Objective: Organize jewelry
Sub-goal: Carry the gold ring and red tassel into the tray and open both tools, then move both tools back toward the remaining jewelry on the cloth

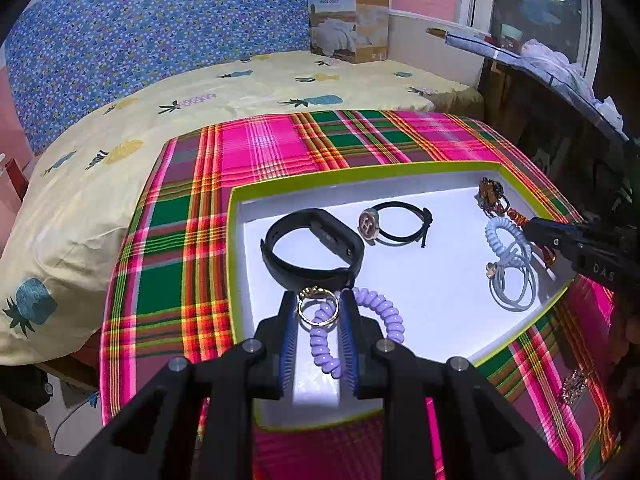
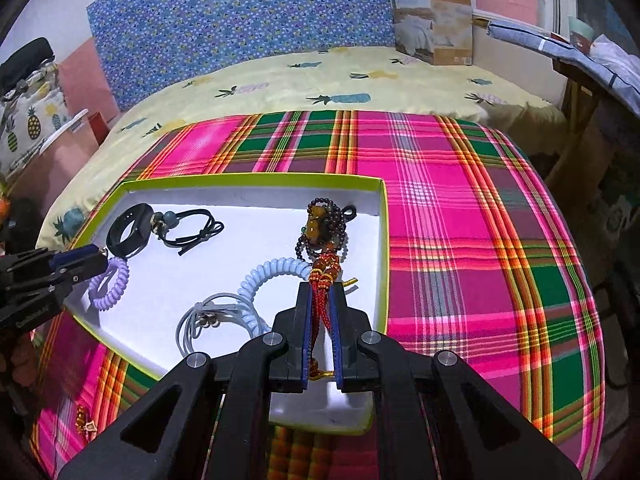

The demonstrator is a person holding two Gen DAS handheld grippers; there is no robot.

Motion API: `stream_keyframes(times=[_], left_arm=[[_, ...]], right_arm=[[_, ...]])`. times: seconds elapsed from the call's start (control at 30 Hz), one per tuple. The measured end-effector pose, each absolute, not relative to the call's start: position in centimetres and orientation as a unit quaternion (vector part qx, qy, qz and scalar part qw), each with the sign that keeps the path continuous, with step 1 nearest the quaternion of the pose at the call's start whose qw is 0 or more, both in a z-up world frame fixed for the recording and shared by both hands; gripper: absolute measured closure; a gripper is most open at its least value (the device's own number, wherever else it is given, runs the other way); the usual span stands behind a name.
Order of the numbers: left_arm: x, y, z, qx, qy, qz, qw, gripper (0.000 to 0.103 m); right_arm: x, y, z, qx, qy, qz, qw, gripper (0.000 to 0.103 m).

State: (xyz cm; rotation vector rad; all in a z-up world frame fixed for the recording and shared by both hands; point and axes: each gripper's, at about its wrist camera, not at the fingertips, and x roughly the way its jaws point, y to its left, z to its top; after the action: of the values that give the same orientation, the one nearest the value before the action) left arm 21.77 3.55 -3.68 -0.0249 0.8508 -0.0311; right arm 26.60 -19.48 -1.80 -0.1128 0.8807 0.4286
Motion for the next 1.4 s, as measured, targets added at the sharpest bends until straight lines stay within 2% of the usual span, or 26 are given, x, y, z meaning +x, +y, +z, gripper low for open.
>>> stream_keyframes(times=[0.17, 0.23, 0.37, 0.53, 0.9, 1.4], left_arm=[[21.8, 3.6, -3.7, -0.013, 0.414, -0.016, 0.910, 0.080], [21.8, 3.7, -3.7, -0.014, 0.415, -0.016, 0.910, 0.080], [21.7, 3.7, -3.5, -0.015, 0.415, -0.015, 0.909, 0.074], [20.8, 4.0, -2.9, -0.025, 0.411, -0.011, 0.911, 0.073], [14.8, 3.7, -0.6, -0.041, 0.384, -0.016, 0.922, 0.073], [6.7, 1.1, -0.8, -0.064, 0.390, -0.042, 0.918, 0.073]], right_arm=[[26.5, -19.3, -1.8, -0.059, 0.427, 0.204, 0.879, 0.093], [26.4, -19.4, -1.6, -0.056, 0.426, 0.204, 0.880, 0.087], [25.9, -19.5, -1.2, -0.051, 0.420, 0.206, 0.882, 0.087], [24.5, -19.7, -0.2, -0.051, 0.406, 0.212, 0.887, 0.087], [17.5, -20.8, 2.6, -0.040, 0.368, 0.243, 0.897, 0.086], [9.2, -22.2, 1.5, -0.019, 0.377, 0.265, 0.887, 0.085]])
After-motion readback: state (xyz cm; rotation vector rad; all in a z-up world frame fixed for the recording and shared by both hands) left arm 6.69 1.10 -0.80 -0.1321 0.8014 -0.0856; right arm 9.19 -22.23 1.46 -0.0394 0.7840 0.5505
